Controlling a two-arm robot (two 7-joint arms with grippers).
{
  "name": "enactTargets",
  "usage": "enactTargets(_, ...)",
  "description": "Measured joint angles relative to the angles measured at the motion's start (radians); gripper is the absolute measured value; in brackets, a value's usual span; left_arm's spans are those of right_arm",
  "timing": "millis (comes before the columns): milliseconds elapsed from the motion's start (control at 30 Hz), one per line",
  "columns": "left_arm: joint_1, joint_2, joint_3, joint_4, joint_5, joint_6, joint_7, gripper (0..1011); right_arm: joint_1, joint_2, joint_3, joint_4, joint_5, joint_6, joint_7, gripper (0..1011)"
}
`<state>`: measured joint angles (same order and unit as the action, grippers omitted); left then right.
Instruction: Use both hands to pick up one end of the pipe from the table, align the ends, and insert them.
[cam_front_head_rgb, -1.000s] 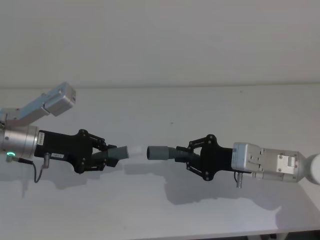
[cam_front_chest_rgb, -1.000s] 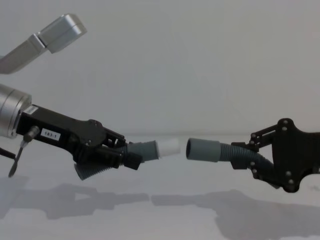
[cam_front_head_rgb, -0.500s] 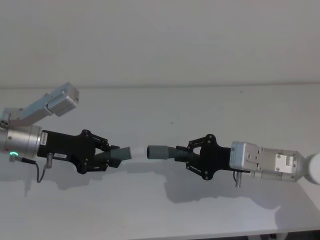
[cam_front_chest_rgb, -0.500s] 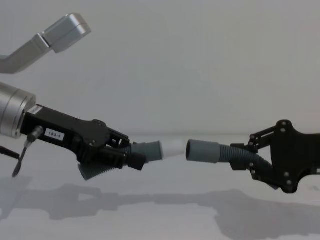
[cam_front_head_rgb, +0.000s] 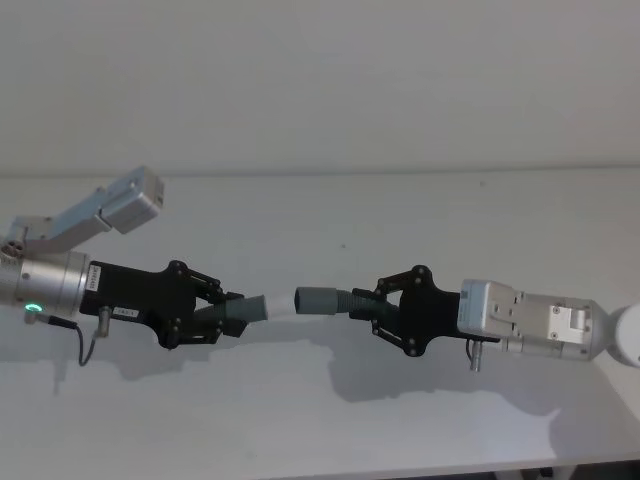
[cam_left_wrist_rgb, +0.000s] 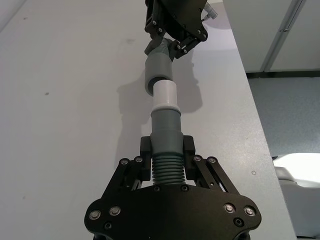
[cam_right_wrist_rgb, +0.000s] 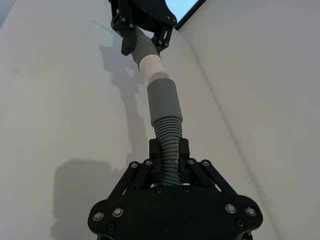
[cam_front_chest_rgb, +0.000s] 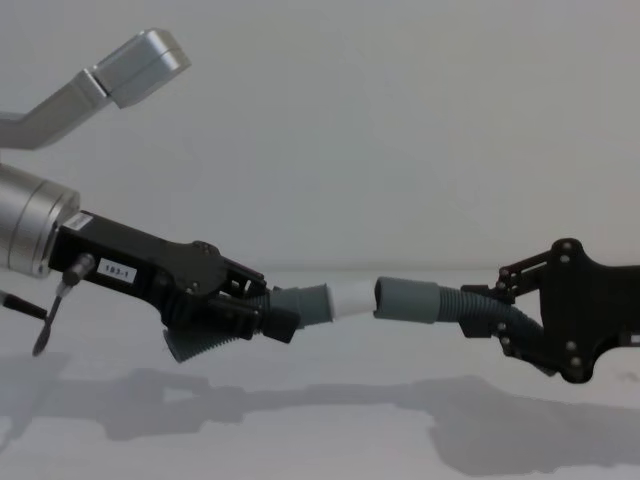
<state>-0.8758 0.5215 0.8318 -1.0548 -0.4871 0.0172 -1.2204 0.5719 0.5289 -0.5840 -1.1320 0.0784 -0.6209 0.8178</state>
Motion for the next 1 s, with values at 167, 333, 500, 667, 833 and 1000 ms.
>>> enactTargets(167,-0.003,-0.004,0.005,0.007,-0.003,-0.003,0.0,329,0.002,0.001,-0.003,0.002,0.003,0.0,-0.001,177)
enactTargets(333,-0.006,-0.007,0.008,0.013,-0.005,-0.006,0.0,329,0.004,0.004,-0.006,0.003,0.008,-0.001,0.0,177)
enactTargets(500,-0.009,-0.011,0.012,0.019,-0.008,-0.01,0.001,329,0.006,0.011,-0.01,0.003,0.015,-0.002,0.004,177)
enactTargets(667,-0.011,-0.013,0.015,0.024,-0.011,-0.013,0.002,329,0.008,0.016,-0.013,0.004,0.021,-0.003,0.01,177)
enactTargets(833,-0.014,-0.016,0.019,0.029,-0.014,-0.016,0.003,329,0.01,0.023,-0.017,0.003,0.027,-0.004,0.015,177)
enactTargets(1000,-0.018,-0.02,0.024,0.036,-0.017,-0.02,0.003,329,0.011,0.028,-0.021,0.002,0.032,-0.004,0.018,177)
